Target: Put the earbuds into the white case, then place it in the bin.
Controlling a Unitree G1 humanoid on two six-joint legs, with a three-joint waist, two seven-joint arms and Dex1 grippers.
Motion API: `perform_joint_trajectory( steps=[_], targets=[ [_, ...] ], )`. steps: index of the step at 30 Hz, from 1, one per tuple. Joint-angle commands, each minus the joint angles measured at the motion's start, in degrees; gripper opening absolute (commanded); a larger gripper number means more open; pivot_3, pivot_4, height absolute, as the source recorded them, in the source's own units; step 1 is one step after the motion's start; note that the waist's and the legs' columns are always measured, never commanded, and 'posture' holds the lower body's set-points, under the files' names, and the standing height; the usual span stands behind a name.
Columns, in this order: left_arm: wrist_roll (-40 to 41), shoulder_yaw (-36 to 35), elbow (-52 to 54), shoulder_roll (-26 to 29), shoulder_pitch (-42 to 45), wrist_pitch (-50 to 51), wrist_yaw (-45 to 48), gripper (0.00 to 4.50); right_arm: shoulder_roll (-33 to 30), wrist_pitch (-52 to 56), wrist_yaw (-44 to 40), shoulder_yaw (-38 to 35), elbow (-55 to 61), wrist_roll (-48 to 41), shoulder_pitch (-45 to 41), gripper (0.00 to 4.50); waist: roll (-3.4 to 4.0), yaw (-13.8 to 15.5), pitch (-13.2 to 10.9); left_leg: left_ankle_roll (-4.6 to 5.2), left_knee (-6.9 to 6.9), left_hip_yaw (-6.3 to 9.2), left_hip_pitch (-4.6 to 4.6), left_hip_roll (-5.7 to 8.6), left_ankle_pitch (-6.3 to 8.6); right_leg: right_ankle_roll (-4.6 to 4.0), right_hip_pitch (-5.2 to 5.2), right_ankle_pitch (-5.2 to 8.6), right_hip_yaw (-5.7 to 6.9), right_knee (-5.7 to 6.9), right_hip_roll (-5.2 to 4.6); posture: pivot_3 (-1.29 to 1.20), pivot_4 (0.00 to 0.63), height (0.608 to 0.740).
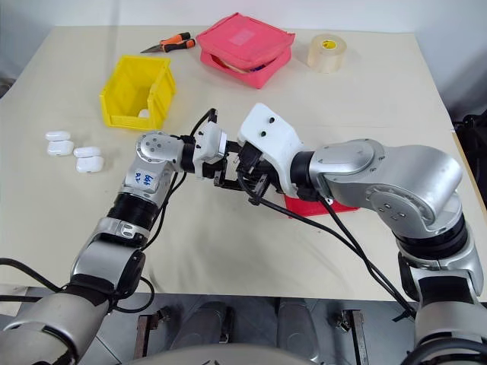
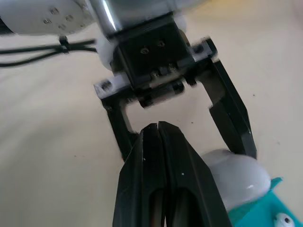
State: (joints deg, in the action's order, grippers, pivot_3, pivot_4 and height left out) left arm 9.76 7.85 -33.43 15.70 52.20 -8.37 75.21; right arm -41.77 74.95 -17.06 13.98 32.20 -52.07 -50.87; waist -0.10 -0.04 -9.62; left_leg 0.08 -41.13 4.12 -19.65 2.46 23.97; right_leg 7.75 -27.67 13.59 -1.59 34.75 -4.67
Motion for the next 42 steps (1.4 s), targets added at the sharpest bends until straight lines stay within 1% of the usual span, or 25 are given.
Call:
perform_joint_trajectory(
  steps=[1,4,7,11,12,13,14,16,17,19,21,24,25,26,29,31,38,42],
  targets=[
    [3.9,-2.6,6.3,1.5,-1.1,2.6,-0.5,2.8,-4.2,-0.6,-2.8,-2.6,1.2,2.8,2.5,0.05,0.0,0.0,0.0,0.0,0.0,0.0,0.01,0.0,0.0,0.0,0.0,0.0,-0.01,0.0,0.0,0.0,0.15,0.74],
    [6.0,-4.8,10.3,3.7,-3.2,6.4,-1.9,2.8,-10.4,-0.8,-5.4,-7.6,1.1,4.0,6.6,0.05,0.0,0.1,0.0,0.0,0.0,0.02,-0.02,-0.01,0.0,0.0,0.0,0.0,0.02,-0.03,0.0,0.0,0.15,0.74],
    [7.2,-6.2,12.3,5.0,-4.1,8.7,-3.8,2.8,-13.7,-2.7,-7.7,-10.6,0.7,5.2,10.4,0.05,-0.04,0.3,0.0,0.01,-0.07,0.05,-0.12,-0.01,0.0,0.0,0.0,-0.05,0.05,-0.08,-0.02,0.0,0.15,0.74],
    [9.3,-8.7,13.9,5.4,-4.3,11.4,-6.6,2.8,-13.0,-8.3,-10.1,-16.0,-0.4,6.9,15.8,0.05,-0.02,0.4,0.0,0.01,-0.04,0.0,-0.06,-0.04,0.0,0.01,0.01,-0.08,0.02,-0.11,0.02,0.0,0.15,0.74],
    [10.0,-9.8,13.9,5.2,-4.2,11.9,-7.9,2.8,-11.3,-12.7,-11.4,-18.2,-0.4,7.5,18.1,0.05,-0.03,0.4,0.0,0.02,-0.04,0.0,-0.07,-0.02,0.0,0.02,0.01,-0.09,0.01,-0.1,0.01,0.0,0.15,0.74],
    [11.4,-11.7,13.3,4.6,-3.8,11.9,-9.7,2.8,-8.5,-20.5,-13.6,-21.0,-0.7,8.8,21.3,0.05,-0.05,0.4,0.0,0.01,-0.03,0.0,-0.07,-0.02,0.0,0.03,0.02,-0.1,0.02,-0.12,0.03,0.0,0.15,0.74],
    [12.6,-13.7,12.2,4.0,-3.2,11.9,-12.1,2.8,-6.6,-25.3,-15.4,-23.6,-1.3,9.4,24.3,0.05,-0.06,0.4,0.0,0.02,-0.04,-0.01,-0.07,-0.03,0.0,0.04,0.03,-0.1,0.02,-0.13,0.05,0.0,0.15,0.74],
    [13.6,-16.3,10.8,3.1,-2.4,10.8,-15.8,2.8,-4.6,-30.0,-19.0,-27.3,-1.9,8.7,28.9,0.05,-0.06,0.3,0.0,0.02,-0.04,-0.03,-0.06,-0.01,0.0,0.06,0.03,-0.11,0.0,-0.13,0.06,0.0,0.15,0.74],
    [13.8,-17.3,10.0,2.9,-2.1,10.3,-17.4,2.8,-3.7,-31.8,-21.3,-29.2,-2.0,7.4,30.6,0.41,-0.06,0.4,0.0,0.03,-0.05,-0.05,-0.06,0.0,0.0,0.08,0.03,-0.12,-0.01,-0.13,0.06,0.0,0.15,0.74],
    [14.0,-18.7,8.9,2.7,-1.8,9.3,-19.4,2.8,-2.4,-36.1,-24.6,-31.7,-2.7,6.7,32.8,0.88,-0.05,0.4,0.0,0.05,-0.08,-0.05,-0.06,0.03,-0.02,0.14,0.05,-0.15,-0.04,-0.15,0.05,0.0,0.15,0.74],
    [13.7,-19.4,8.3,2.9,-1.7,8.5,-20.7,2.8,-1.9,-39.3,-26.8,-32.7,-3.3,7.4,34.0,1.61,-0.05,0.3,0.0,0.06,-0.08,-0.08,0.01,0.07,-0.02,0.16,0.09,-0.17,-0.07,-0.14,0.04,0.0,0.15,0.74],
    [12.6,-21.4,5.7,4.0,-1.7,6.6,-25.0,2.8,-2.3,-41.7,-32.1,-34.3,-3.3,5.2,36.6,2.68,-0.05,0.3,0.0,0.05,-0.07,-0.08,0.06,0.06,-0.02,0.16,0.14,-0.17,-0.06,-0.14,0.07,0.0,0.15,0.74],
    [12.0,-22.1,4.5,4.6,-1.7,5.7,-27.0,2.8,-2.5,-41.9,-32.9,-34.4,-3.5,4.8,37.0,2.99,-0.06,0.2,0.0,0.05,-0.05,-0.08,0.1,0.07,-0.02,0.15,0.15,-0.17,-0.07,-0.15,0.07,0.0,0.15,0.74],
    [11.2,-22.6,2.8,5.3,-1.5,4.9,-29.2,2.8,-2.7,-41.4,-32.5,-34.1,-3.9,5.0,36.9,3.42,-0.06,0.2,0.0,0.05,-0.04,-0.08,0.13,0.07,-0.02,0.15,0.19,-0.17,-0.07,-0.15,0.07,0.0,0.15,0.74],
    [9.5,-23.1,-1.8,6.5,-0.4,4.8,-34.4,2.8,-2.6,-41.6,-31.4,-33.1,-4.4,6.4,36.4,4.46,-0.05,0.0,0.0,0.05,-0.02,-0.16,0.21,0.09,-0.02,0.15,0.19,-0.17,-0.14,-0.11,0.07,0.0,0.15,0.74],
    [8.5,-23.0,-4.5,7.2,0.6,3.7,-35.7,2.8,-2.3,-41.8,-31.5,-32.9,-3.7,6.0,36.6,4.48,-0.06,0.1,0.0,0.04,-0.01,-0.15,0.21,0.15,-0.03,0.15,0.16,-0.17,-0.13,-0.09,0.08,0.0,0.15,0.74],
    [2.9,-22.2,-25.3,11.4,10.4,0.6,-42.0,2.8,-2.2,-41.9,-29.9,-31.6,-3.0,6.8,36.0,4.48,-0.06,0.4,0.0,0.05,-0.01,-0.11,0.17,0.42,-0.03,0.15,0.17,-0.17,-0.08,-0.14,-0.01,0.0,0.15,0.74],
    [1.4,-22.9,-33.4,12.7,14.8,-0.3,-46.0,2.8,-2.4,-41.8,-29.0,-31.2,-2.6,7.0,36.3,4.48,-0.06,0.2,0.0,0.06,-0.01,-0.13,0.17,0.46,-0.03,0.16,0.16,-0.17,0.04,-0.12,-0.07,0.0,0.15,0.74]
  ],
)
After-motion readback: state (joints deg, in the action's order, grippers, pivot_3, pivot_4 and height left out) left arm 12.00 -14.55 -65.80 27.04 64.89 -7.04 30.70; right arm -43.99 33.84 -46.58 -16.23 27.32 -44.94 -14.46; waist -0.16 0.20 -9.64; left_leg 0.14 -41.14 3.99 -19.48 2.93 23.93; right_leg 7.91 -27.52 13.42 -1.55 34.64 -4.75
